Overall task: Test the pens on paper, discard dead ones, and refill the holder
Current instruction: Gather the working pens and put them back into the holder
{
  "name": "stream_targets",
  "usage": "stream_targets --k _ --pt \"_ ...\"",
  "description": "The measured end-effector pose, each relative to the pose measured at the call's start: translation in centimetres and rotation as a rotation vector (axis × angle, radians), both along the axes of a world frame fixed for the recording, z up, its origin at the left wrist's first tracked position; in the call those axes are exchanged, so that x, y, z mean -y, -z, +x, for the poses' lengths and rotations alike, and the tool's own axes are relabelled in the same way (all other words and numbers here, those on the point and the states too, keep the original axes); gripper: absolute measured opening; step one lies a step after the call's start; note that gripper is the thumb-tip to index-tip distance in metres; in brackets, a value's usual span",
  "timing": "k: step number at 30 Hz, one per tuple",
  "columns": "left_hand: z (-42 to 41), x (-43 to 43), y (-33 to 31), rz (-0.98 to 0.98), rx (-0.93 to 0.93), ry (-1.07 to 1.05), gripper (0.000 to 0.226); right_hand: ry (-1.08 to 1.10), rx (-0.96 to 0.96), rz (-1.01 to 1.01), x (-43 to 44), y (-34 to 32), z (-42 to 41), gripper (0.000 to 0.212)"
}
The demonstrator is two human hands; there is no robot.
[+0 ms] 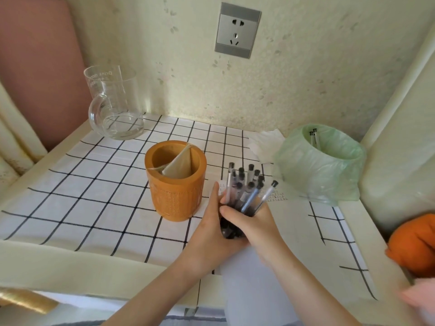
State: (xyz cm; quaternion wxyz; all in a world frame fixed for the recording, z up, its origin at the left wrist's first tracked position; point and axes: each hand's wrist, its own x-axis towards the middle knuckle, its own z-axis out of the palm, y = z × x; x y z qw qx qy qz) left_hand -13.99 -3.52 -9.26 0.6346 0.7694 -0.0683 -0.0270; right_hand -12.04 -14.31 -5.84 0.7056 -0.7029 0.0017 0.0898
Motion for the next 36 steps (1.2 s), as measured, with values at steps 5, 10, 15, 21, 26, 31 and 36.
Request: stream_targets --k 5,10,15,21,26,31,36 --pt "0.2 0.6 0.2 -0.056 -0.009 0.031 0.102 -0.001 -0.023 -0.092 0.2 0.6 0.3 0.054" --pt "-0.1 0.8 -1.8 -0.01 0.082 0.02 0.063 -0.045 0.081 -0.188 -0.2 -0.5 0.1 0.031" --pt "-0.5 0.1 -4.7 -0.002 0.193 0.033 0.036 -0.109 0.178 -0.255 -0.5 -4.0 -0.1 0.01" --pt "-1.6 -1.4 -7.1 -0.259 0.023 0.133 0.011 -0.358 0.092 -0.239 -0.1 -6.3 -0.4 0.059" --pt "-1.6 -3.7 -8.4 -0.444 -0.068 0.151 0.02 -0.38 0.141 -0.057 -0.2 -6.5 -0.2 0.042" --pt "-1.6 -4.8 -8.9 -0.483 -0.123 0.131 0.02 -0.265 0.241 -0.105 -1.2 -7.4 -0.2 0.036" --pt "-1.6 -5.5 -9.5 -0.488 -0.141 0.125 0.023 -0.212 0.166 -0.097 -2.0 -8.0 0.1 0.02"
